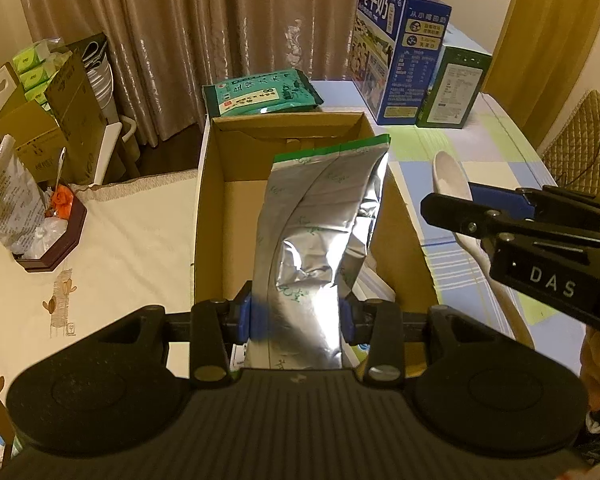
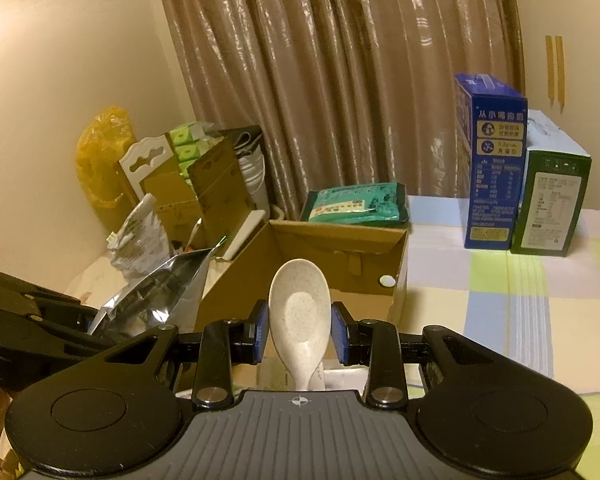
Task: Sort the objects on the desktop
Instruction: 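Carry the foil bag and spoon over the cardboard box, then lower the bag and spoon into the box and open both grippers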
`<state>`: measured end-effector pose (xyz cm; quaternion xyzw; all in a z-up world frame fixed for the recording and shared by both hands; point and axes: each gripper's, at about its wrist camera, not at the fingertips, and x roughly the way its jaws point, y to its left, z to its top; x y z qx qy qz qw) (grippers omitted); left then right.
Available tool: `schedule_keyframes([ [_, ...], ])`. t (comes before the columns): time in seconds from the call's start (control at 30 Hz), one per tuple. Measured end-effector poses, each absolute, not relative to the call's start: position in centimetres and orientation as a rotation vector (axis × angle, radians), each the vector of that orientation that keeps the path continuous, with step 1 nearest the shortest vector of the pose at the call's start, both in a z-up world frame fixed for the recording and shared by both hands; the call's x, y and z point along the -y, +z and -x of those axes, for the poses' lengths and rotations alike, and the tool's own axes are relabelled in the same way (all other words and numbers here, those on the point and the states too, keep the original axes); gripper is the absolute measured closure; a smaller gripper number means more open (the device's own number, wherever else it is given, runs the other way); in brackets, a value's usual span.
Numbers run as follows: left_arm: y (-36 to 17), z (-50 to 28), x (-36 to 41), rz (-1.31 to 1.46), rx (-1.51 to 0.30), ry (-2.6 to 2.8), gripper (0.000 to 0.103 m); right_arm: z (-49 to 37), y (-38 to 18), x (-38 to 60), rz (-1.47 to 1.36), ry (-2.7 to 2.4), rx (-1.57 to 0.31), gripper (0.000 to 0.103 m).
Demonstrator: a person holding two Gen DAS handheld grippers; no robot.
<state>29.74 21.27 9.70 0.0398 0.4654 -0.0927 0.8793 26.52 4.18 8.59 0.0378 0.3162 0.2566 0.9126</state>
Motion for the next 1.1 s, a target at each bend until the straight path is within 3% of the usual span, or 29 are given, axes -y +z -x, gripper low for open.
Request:
schedule_keyframes([
  [0.87,5.6,-37.1,-23.1,-0.038,-0.978,-0.181,0.068,-34.0,4.5,-6.1,-0.134,0.507,-0.71,0.073],
  [1.1,5.7,-38.2,-23.6,0.014,-0.921,-0.166,0.064,-35.3,4.4,-6.3,-0.161,0.5,-0.712,0.073],
])
